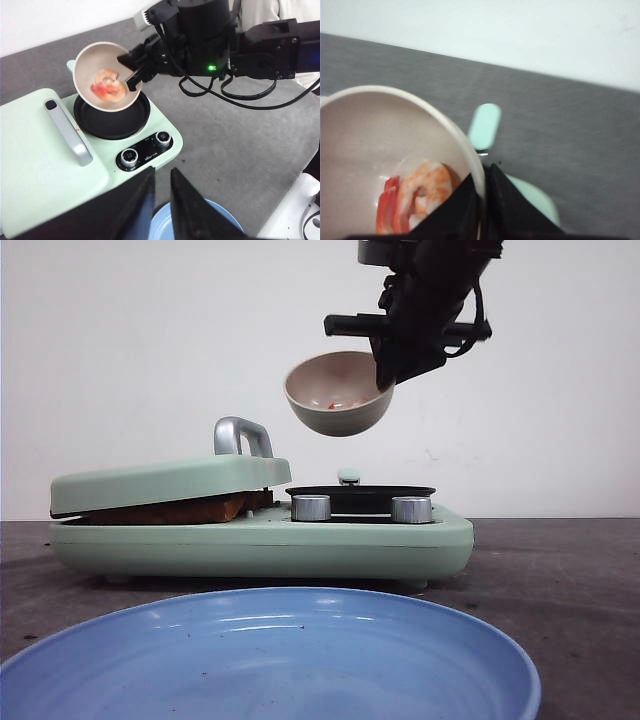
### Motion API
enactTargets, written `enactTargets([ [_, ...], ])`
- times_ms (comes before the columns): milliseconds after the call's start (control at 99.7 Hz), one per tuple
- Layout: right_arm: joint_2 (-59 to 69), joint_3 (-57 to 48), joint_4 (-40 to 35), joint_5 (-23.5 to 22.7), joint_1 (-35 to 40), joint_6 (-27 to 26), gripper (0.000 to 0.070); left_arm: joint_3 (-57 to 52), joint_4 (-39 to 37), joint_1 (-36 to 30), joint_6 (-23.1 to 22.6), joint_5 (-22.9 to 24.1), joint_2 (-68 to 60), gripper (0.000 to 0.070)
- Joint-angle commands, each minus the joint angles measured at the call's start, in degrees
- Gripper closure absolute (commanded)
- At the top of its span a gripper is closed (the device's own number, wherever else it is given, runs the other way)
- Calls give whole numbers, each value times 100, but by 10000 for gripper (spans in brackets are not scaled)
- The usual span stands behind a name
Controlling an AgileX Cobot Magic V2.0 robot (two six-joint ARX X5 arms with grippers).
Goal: Make breakfast with bread and shrimp
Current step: 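Lift the bowl and carry it over the black frying pan, then tilt the bowl with the right gripper to pour shrimp into the pan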
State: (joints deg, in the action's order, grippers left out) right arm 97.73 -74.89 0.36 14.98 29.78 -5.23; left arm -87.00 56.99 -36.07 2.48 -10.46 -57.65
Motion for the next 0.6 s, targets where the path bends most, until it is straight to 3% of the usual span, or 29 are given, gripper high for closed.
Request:
enactTargets([
  [0,90,-173,138,264,87,710,696,-118,-37,-44,-33,-7,-2,690],
  [321,90,-173,715,1366,424,2981,696,-118,4,-44,-35,-7,9,690],
  [592,90,-173,1475,1672,684,4291,696,-118,13,-44,-33,-4,9,690],
])
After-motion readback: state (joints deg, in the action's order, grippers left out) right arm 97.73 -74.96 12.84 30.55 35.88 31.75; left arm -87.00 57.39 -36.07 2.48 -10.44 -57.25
